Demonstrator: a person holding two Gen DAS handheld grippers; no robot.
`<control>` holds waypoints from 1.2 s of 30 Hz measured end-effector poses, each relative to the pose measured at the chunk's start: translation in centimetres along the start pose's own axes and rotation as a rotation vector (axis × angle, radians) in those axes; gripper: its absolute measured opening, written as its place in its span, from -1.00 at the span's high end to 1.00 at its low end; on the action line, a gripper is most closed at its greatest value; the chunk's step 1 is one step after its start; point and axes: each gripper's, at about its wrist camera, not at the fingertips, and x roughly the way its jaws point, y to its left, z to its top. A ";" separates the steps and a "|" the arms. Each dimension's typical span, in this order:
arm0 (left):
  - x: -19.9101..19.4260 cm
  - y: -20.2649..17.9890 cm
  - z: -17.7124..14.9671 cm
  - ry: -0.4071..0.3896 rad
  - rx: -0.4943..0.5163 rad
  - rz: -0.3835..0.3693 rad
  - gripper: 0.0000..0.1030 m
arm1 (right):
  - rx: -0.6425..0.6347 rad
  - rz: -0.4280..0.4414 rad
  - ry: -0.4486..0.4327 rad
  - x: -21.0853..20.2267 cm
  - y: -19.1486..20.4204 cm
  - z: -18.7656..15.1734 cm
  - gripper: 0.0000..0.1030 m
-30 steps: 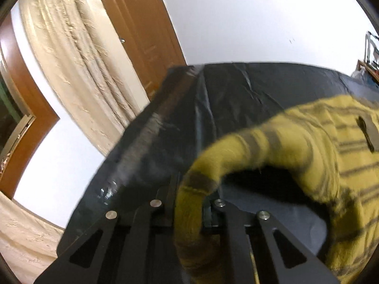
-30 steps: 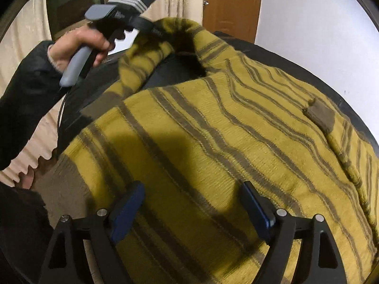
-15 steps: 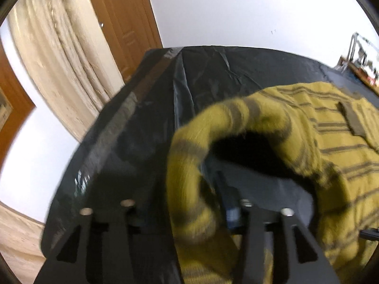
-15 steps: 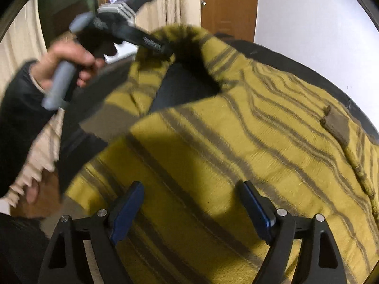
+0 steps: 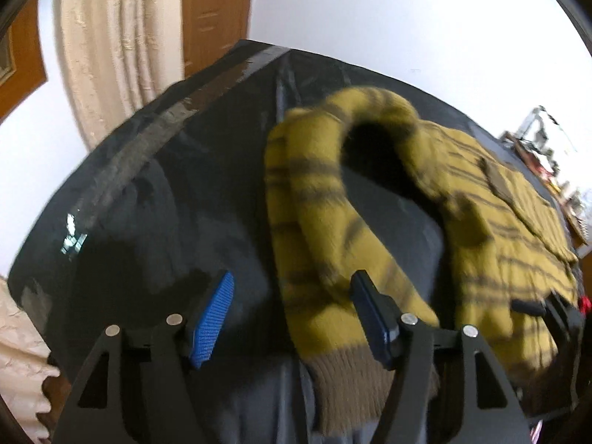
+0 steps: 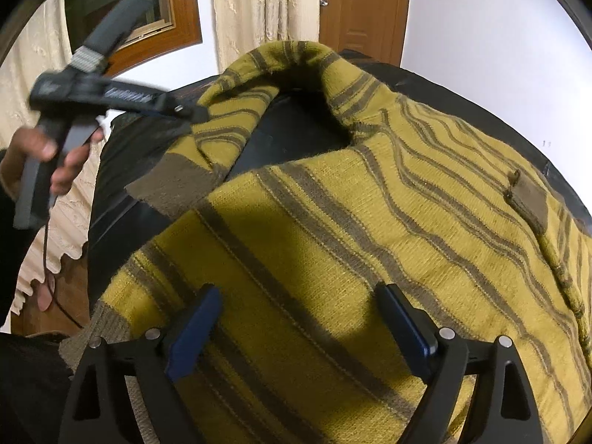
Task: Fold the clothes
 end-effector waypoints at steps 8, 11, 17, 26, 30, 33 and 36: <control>-0.1 0.0 -2.4 0.002 0.055 -0.117 -0.36 | -0.001 0.006 -0.002 0.0 -0.2 0.0 -0.77; -0.3 -0.2 -2.7 0.009 0.049 -0.127 -0.28 | -0.003 0.003 -0.003 -0.1 -0.1 -0.1 -0.77; 0.0 -1.0 -2.7 0.002 0.065 -0.073 0.04 | -0.005 -0.002 -0.003 -0.2 -0.1 -0.1 -0.77; 0.3 -1.4 -2.4 -0.019 0.049 -0.070 0.78 | -0.008 -0.006 -0.003 -0.3 -0.1 -0.3 -0.77; -1.3 0.8 -1.3 -0.074 -0.011 -0.012 0.79 | -0.009 -0.005 -0.003 -0.4 -0.1 -0.3 -0.77; -4.0 3.4 0.4 -0.155 -0.049 0.070 0.80 | -0.009 -0.004 -0.003 -0.5 -0.1 -0.3 -0.77; -6.4 5.8 2.2 -0.224 -0.072 0.169 0.80 | -0.009 -0.003 -0.003 -0.5 -0.2 -0.3 -0.77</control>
